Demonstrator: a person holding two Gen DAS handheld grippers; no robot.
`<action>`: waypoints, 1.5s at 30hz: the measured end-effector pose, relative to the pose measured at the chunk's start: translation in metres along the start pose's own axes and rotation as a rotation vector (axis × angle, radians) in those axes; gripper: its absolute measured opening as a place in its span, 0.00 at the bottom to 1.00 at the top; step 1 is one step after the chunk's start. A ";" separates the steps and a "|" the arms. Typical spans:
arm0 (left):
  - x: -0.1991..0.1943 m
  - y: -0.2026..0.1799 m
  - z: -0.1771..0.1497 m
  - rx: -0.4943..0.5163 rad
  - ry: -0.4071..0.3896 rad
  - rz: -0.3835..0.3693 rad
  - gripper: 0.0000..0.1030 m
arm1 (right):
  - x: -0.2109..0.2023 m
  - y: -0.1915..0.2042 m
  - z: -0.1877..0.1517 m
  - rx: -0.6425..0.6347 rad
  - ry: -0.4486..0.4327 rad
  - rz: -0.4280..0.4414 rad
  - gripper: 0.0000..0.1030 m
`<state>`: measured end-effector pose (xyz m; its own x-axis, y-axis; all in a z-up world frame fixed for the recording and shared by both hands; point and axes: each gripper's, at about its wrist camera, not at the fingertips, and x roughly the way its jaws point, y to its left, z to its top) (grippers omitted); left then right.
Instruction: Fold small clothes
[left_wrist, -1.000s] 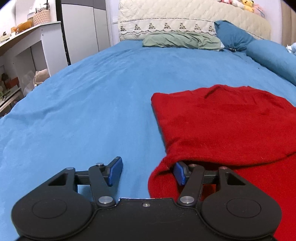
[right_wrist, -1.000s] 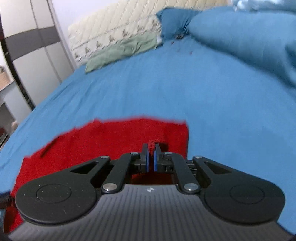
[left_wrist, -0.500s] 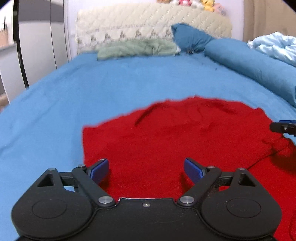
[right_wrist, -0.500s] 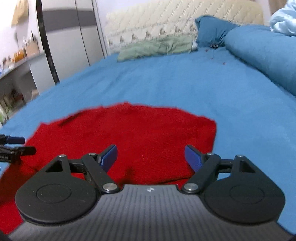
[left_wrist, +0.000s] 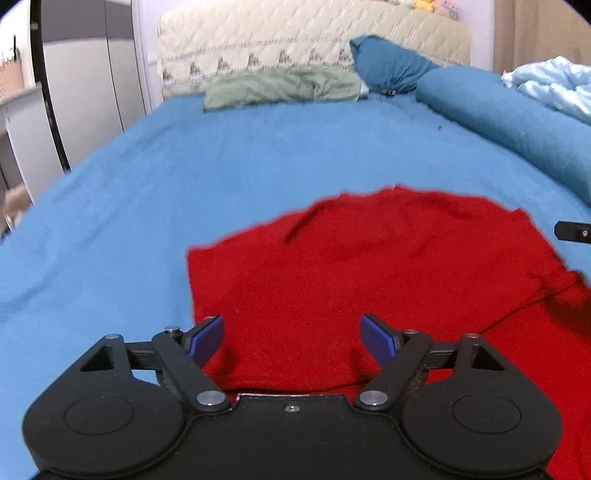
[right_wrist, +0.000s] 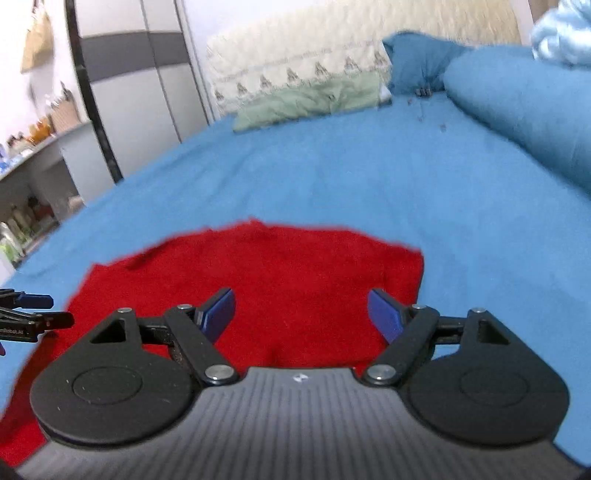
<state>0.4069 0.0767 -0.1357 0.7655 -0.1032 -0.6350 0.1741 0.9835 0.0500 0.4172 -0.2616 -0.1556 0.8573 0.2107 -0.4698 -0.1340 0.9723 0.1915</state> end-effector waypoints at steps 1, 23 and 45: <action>-0.015 -0.001 0.006 0.000 -0.012 0.002 0.82 | -0.014 0.003 0.007 -0.002 -0.014 0.014 0.92; -0.299 -0.007 -0.059 -0.090 -0.105 -0.054 0.99 | -0.361 0.059 -0.006 -0.107 -0.031 0.051 1.00; -0.228 -0.006 -0.235 -0.267 0.110 0.017 0.70 | -0.321 0.028 -0.222 0.060 0.188 -0.171 0.86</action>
<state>0.0863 0.1297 -0.1724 0.6925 -0.0842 -0.7165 -0.0187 0.9907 -0.1345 0.0273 -0.2792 -0.1906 0.7570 0.0640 -0.6503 0.0396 0.9889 0.1435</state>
